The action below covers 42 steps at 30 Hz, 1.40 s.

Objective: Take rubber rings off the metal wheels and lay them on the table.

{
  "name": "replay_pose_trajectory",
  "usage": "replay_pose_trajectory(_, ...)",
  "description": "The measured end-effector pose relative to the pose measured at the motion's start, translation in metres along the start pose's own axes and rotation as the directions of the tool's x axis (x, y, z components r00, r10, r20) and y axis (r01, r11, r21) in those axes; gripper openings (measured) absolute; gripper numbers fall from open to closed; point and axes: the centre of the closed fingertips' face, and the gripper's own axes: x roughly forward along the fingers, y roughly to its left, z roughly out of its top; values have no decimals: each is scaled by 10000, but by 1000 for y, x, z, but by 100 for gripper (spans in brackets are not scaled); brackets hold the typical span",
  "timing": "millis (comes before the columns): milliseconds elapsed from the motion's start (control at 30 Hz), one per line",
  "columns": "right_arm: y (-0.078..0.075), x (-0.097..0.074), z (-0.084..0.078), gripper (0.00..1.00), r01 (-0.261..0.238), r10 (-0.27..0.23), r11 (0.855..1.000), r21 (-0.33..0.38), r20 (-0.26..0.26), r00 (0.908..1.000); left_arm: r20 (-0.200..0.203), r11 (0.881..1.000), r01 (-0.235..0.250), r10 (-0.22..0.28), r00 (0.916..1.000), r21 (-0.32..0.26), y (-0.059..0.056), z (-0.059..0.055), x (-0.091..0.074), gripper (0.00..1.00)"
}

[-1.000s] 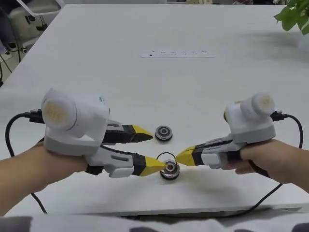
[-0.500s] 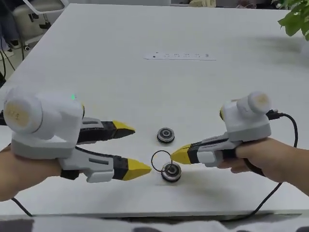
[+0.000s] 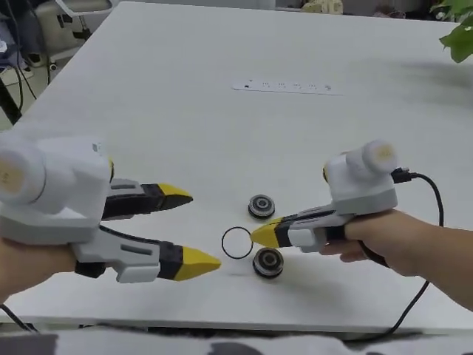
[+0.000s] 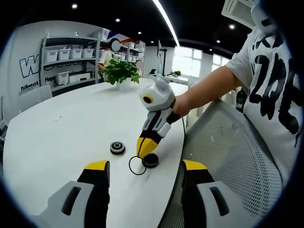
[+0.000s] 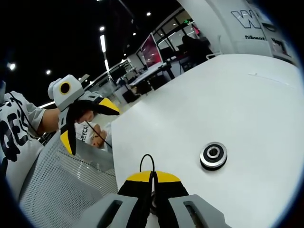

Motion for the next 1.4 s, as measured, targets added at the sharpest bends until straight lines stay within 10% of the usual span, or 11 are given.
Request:
replay_pose_trajectory(767,-17,17,-12,3,807,-820,9963,-291,-457,9956,-280,9999,-78,74,9996,-145,-3,-11,-2,62)
replay_pose_trajectory(1400,-17,-10,-5,11,898,-897,9958,-195,87,9959,-440,9997,227,-233,9988,-126,-9,-6,9,60)
